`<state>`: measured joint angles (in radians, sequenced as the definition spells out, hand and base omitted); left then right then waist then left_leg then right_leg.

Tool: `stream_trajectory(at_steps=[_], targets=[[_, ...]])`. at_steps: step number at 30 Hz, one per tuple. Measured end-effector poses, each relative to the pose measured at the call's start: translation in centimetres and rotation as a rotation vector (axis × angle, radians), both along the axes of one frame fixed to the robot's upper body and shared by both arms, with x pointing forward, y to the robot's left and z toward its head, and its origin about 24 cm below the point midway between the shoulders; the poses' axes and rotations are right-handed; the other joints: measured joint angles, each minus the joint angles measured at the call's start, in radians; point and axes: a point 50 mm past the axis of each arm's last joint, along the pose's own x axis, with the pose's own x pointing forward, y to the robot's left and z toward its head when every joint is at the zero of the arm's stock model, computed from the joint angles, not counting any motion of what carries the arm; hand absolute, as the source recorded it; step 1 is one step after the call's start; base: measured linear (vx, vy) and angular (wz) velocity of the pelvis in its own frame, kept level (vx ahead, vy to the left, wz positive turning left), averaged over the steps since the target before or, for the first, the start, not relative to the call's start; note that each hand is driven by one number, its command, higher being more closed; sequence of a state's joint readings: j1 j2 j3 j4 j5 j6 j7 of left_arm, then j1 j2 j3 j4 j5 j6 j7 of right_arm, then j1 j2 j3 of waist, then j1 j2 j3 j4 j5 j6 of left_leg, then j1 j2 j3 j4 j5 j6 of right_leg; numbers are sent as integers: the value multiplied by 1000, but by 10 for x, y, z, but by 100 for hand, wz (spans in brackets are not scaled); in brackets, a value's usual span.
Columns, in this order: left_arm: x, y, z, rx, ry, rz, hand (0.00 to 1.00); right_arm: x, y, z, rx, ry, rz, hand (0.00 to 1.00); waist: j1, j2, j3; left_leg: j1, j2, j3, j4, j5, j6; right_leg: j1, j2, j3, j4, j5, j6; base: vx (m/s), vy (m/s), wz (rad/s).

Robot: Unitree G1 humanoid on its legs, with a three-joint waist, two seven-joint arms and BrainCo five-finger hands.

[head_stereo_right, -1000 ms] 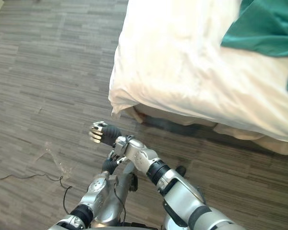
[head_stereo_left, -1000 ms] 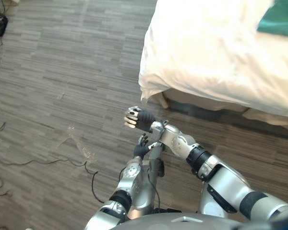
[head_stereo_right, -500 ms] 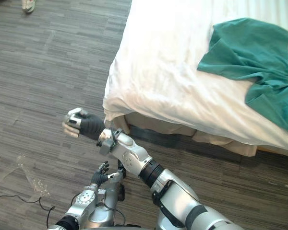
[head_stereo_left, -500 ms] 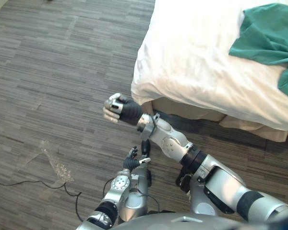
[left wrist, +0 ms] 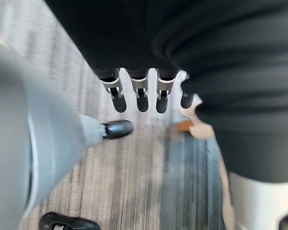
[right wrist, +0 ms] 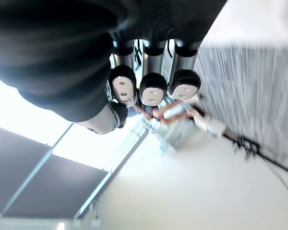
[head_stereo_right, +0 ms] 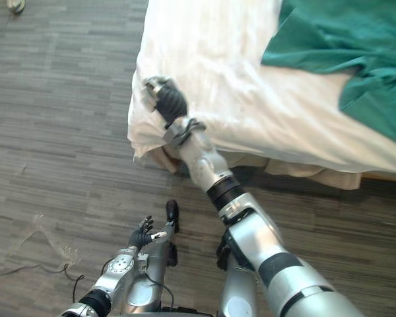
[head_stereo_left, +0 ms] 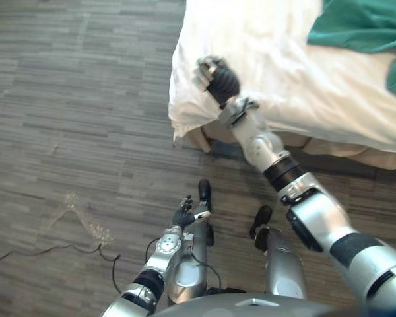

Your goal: Tidy the bed and pick cloth on bed and put in laundry

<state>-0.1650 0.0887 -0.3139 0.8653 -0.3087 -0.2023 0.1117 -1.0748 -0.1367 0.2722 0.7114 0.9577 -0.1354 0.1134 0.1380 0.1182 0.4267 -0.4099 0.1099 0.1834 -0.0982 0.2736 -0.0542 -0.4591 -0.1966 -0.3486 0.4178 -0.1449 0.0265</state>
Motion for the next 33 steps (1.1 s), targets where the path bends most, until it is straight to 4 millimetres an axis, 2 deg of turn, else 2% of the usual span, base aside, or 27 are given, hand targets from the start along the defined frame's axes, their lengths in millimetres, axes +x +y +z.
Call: stream_trajectory(at_steps=[3, 4, 5, 7, 10, 13, 17, 20, 22, 23, 24, 25, 26, 27, 28, 31, 32, 33], targets=[[10, -13, 8, -48, -31, -2, 0, 9, -45, 20, 9, -40, -123, 100, 12, 34, 21, -64, -11, 1, 0, 7, 3, -86, -18, 9, 46, -9, 1, -5, -23, 1], [11, -14, 9, -53, -35, -2, 0, 9, -49, 24, 9, -62, -127, 100, 12, 37, 22, -73, -12, 1, 0, 7, 3, -99, -20, 11, 50, -9, 1, -14, -21, -5], [14, -17, 12, -65, -43, 0, 0, 5, -52, 41, 12, -128, -115, 100, 11, 44, 26, -103, -13, 6, 0, 10, -2, -139, -24, 20, 62, -10, 1, -1, -13, -8], [18, -21, 15, -78, -57, -5, 0, 5, -54, 49, 4, -156, -114, 100, 8, 52, 29, -119, -14, 7, 0, 13, -3, -161, -28, 24, 70, -11, 0, -3, -8, -4], [24, -34, 25, -132, -99, -15, 0, 0, -61, 74, -19, -253, -97, 100, 9, 70, 31, -170, -18, 16, 0, 17, -8, -227, -38, 31, 91, -16, 1, -7, -3, -2], [27, -42, 31, -159, -130, -16, 0, -8, -64, 96, 2, -338, -79, 100, 7, 74, 29, -220, -23, 30, 0, 14, -4, -287, -47, 36, 97, -11, 7, -12, 1, -5], [29, -46, 36, -176, -145, 20, 0, -15, -83, 103, 103, -371, -89, 100, 2, 74, 29, -241, -25, 62, 0, 13, -2, -304, -52, 43, 85, 0, 18, 22, 28, 0], [28, -42, 35, -178, -141, 74, 0, -22, -103, 103, 235, -394, -95, 100, -10, 68, 28, -240, -30, 101, 0, 12, 19, -300, -52, 63, 53, 21, 34, 61, 62, -15], [28, -39, 35, -165, -140, 100, 0, -32, -138, 99, 337, -441, -149, 100, -21, 59, 30, -230, -36, 130, 0, 10, 39, -283, -51, 79, 11, 55, 40, 80, 89, -21], [28, -39, 35, -162, -140, 102, 0, -34, -147, 97, 353, -445, -168, 100, -23, 55, 31, -223, -37, 134, 0, 9, 43, -276, -50, 82, 1, 61, 40, 85, 95, -23], [28, -34, 34, -153, -138, 118, 0, -37, -170, 84, 401, -437, -229, 100, -30, 35, 36, -197, -39, 149, 0, 5, 50, -246, -49, 89, -26, 78, 45, 68, 72, -27], [28, -31, 33, -141, -140, 124, 0, -39, -184, 70, 440, -416, -266, 100, -35, 15, 35, -175, -39, 162, 0, -3, 56, -221, -48, 93, -43, 85, 48, 101, 91, -37], [27, -29, 33, -116, -145, 109, 0, -43, -204, 47, 485, -379, -323, 100, -43, -13, 33, -141, -41, 175, 0, -15, 55, -185, -44, 103, -66, 94, 52, 87, 66, -28], [28, -28, 33, -108, -148, 104, 0, -45, -212, 38, 504, -366, -346, 100, -45, -23, 35, -127, -41, 179, 0, -19, 54, -169, -43, 106, -74, 96, 54, 100, 59, -34], [29, -24, 35, -76, -160, 87, 0, -56, -238, 2, 572, -304, -431, 100, -54, -60, 38, -77, -40, 196, 0, -36, 51, -118, -37, 117, -103, 104, 57, 83, 20, -25], [29, -22, 35, -54, -153, 63, 0, -83, -264, -67, 667, -176, -566, 100, -94, -96, 39, 6, -37, 215, 0, -59, 43, -17, -24, 122, -161, 119, 65, 84, 0, -22], [29, -22, 34, -45, -148, 54, 0, -88, -265, -79, 673, -155, -582, 100, -98, -102, 39, 25, -34, 222, 0, -65, 43, 2, -20, 129, -175, 124, 65, 124, -17, -38], [29, -24, 33, -35, -145, 24, 0, -99, -263, -100, 675, -113, -601, 100, -107, -109, 40, 64, -28, 236, 0, -76, 38, 44, -11, 137, -201, 131, 64, 84, -13, -31]])
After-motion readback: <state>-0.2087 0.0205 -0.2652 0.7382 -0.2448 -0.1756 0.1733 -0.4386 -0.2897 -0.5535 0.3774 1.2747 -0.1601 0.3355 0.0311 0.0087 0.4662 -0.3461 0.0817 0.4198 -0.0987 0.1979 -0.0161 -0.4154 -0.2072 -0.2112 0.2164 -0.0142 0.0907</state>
